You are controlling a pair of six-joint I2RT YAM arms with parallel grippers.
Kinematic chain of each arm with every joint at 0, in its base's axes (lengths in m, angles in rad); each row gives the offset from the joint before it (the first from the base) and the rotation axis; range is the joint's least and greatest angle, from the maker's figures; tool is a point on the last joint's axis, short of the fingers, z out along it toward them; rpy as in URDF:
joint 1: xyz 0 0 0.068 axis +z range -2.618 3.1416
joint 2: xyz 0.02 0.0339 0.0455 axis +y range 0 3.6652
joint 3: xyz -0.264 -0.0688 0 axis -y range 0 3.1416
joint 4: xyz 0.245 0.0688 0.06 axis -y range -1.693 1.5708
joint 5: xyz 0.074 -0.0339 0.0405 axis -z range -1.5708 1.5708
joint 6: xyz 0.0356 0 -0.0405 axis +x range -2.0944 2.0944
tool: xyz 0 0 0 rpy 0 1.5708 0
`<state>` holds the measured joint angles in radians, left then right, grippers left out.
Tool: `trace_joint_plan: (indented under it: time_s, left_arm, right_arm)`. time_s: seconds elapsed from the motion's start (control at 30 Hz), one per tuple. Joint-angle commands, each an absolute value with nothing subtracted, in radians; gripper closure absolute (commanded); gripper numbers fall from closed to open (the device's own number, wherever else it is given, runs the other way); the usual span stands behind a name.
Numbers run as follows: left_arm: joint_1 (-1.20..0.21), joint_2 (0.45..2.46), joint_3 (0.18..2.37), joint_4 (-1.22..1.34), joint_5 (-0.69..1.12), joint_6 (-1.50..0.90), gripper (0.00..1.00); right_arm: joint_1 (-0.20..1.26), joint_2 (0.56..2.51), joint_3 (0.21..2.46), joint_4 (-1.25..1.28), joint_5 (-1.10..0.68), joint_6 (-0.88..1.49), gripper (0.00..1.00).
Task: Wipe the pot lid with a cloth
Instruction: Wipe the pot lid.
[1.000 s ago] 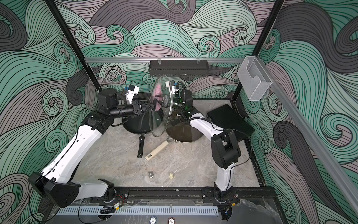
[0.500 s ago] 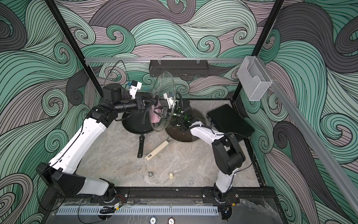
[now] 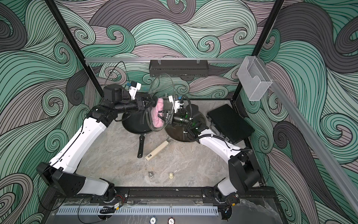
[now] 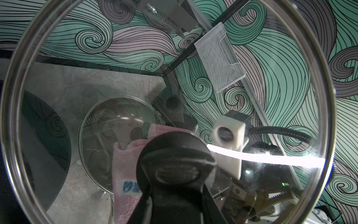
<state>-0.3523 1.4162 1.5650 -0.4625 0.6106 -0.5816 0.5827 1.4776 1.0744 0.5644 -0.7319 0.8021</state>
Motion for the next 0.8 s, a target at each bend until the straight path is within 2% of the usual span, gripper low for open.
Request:
trace_joint_plan:
  time_s: [0.0, 0.4, 0.77]
  left_arm:
    - [-0.339, 1.357, 1.585, -0.343, 0.618, -0.542, 1.00]
    - [-0.333, 1.340, 1.539, -0.354, 0.695, -0.534, 1.00]
    - [-0.334, 1.313, 1.525, -0.387, 0.852, -0.536, 1.00]
  right_arm:
    - [0.575, 1.418, 1.099, 0.573, -0.738, 0.765, 1.00]
    - [0.519, 1.338, 1.167, 0.453, -0.703, 0.650, 1.00]
    - [0.477, 1.516, 1.331, 0.487, -0.716, 0.648, 1.00]
